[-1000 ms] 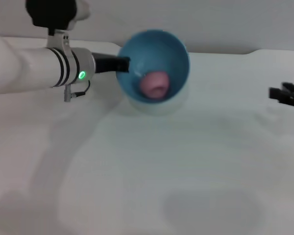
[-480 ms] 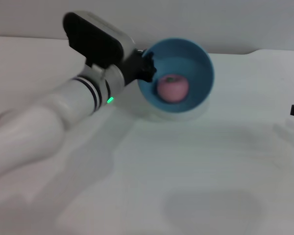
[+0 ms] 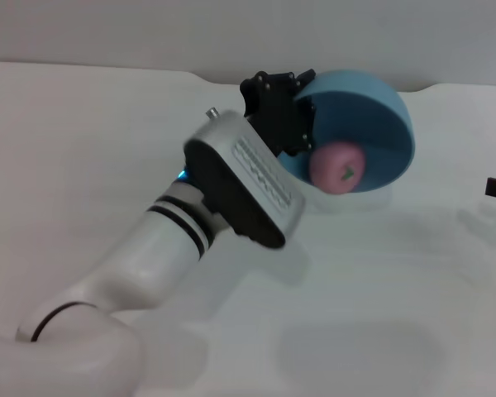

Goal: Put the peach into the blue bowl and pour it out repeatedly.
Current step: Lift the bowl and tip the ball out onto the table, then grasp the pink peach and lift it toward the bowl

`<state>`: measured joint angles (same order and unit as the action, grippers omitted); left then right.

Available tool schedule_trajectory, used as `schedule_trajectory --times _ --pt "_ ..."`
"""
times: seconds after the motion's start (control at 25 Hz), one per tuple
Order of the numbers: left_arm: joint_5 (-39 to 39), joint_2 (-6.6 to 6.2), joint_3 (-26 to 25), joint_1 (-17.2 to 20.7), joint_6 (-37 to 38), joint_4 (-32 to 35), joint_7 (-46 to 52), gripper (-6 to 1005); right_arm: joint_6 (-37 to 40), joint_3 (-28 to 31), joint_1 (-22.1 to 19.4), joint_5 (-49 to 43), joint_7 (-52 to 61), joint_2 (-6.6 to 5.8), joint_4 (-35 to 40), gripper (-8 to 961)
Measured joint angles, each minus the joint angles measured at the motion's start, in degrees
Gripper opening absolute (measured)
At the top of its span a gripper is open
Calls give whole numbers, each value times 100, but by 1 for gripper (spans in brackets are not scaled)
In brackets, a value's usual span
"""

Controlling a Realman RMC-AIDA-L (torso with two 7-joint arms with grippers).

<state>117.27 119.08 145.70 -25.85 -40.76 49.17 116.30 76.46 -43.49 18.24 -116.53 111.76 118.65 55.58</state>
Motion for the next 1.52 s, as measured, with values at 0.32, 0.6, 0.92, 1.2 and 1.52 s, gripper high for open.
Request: schedule_trajectory --times 0.32,0.6,0.92,1.2,1.52 --pt "-3 1 358 -43 -253 -209 -1069 -1 -17 -40 6 -1 -20 3 -21 486" --pt "26 1 359 -65 -282 -319 -1055 0 -39 -41 62 -1 -33 6 -175 486" --pt "-346 -29 -521 -150 121 -119 527 -1 -42 -105 150 0 -59 12 -282 487" --pt "-446 -68 -3497 -640 4109 -113 1623 0 -55 -446 430 -5 -447 3 -583 487" --pt "-431 -198 -6536 -1199 7296 -1131 1965 -1 -528 -1746 944 -1 -894 19 -949 486"
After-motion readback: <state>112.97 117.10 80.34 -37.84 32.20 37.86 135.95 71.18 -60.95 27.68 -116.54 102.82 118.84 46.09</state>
